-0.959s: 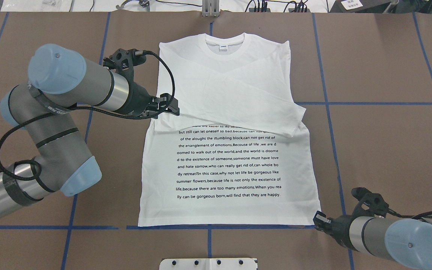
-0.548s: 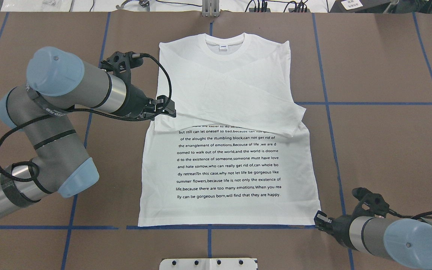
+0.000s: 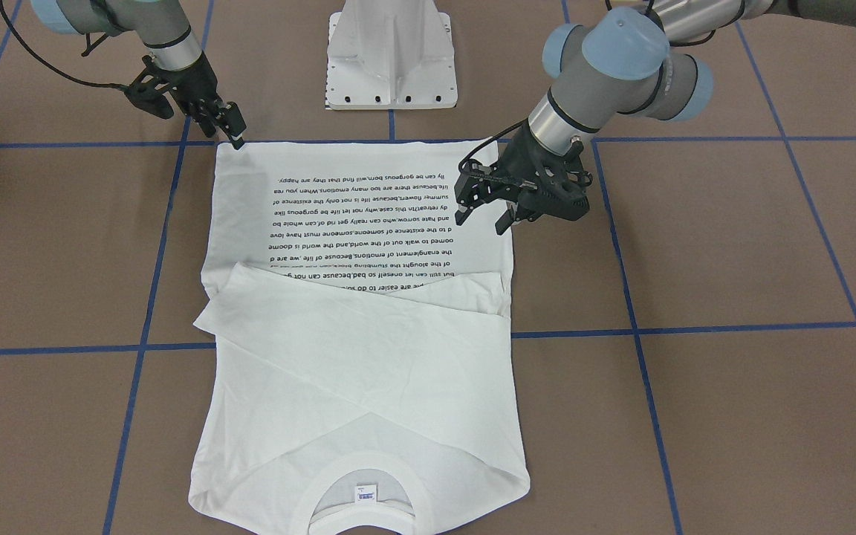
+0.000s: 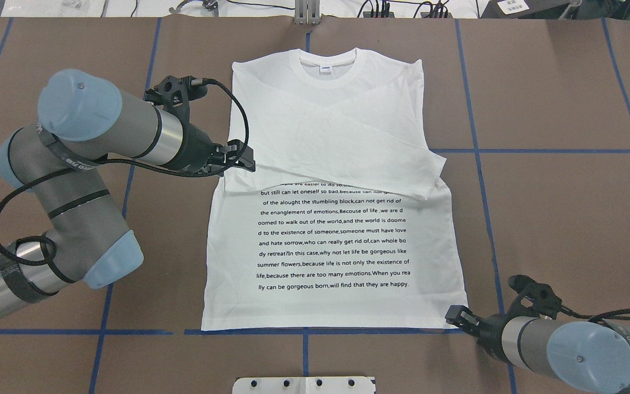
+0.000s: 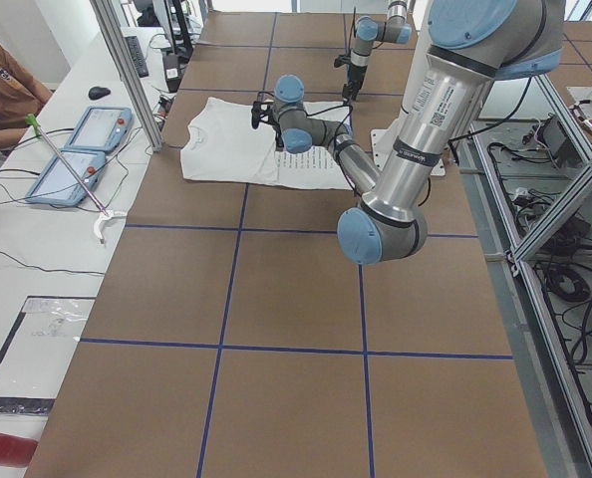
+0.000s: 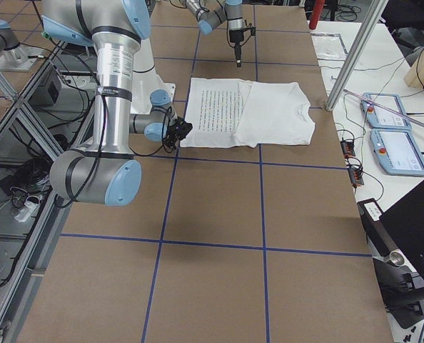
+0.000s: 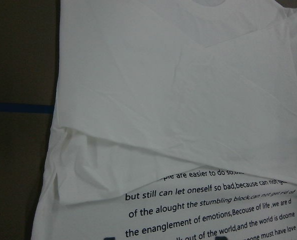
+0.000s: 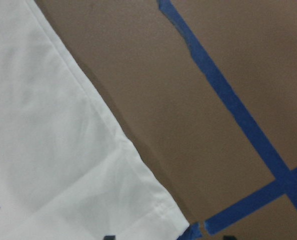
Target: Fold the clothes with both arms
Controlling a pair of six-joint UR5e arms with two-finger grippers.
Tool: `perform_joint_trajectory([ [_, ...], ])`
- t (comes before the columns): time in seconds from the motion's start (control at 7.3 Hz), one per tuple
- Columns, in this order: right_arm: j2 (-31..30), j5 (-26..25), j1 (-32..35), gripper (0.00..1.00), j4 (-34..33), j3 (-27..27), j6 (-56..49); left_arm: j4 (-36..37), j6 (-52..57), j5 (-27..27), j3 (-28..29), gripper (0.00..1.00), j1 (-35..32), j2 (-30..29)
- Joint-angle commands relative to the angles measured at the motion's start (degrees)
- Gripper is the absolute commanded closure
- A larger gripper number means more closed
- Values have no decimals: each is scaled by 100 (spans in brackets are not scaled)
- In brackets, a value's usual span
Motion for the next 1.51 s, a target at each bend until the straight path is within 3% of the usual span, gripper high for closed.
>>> perform_joint_trajectory([
  [0.0,174,-1,13,44,-275,10,-7,0,-62,0,-25,27,-5,0],
  [0.14,157,-1,21,56,-285,-7,-7,0,-71,0,-33,27,-5,0],
  [0.41,104,-1,74,57,-285,19,-7,0,-80,-9,-33,27,-5,0],
  [0.55,113,-1,100,63,-285,28,-7,0,-89,0,-33,27,-5,0],
  [0.68,87,-1,135,85,-293,28,-7,0,-89,0,-33,27,-5,0],
  [0.82,87,-1,136,100,-293,28,-7,0,-98,0,-42,27,-5,0],
  [1.37,52,34,276,100,-293,256,-16,17,-613,44,-138,27,83,70],
])
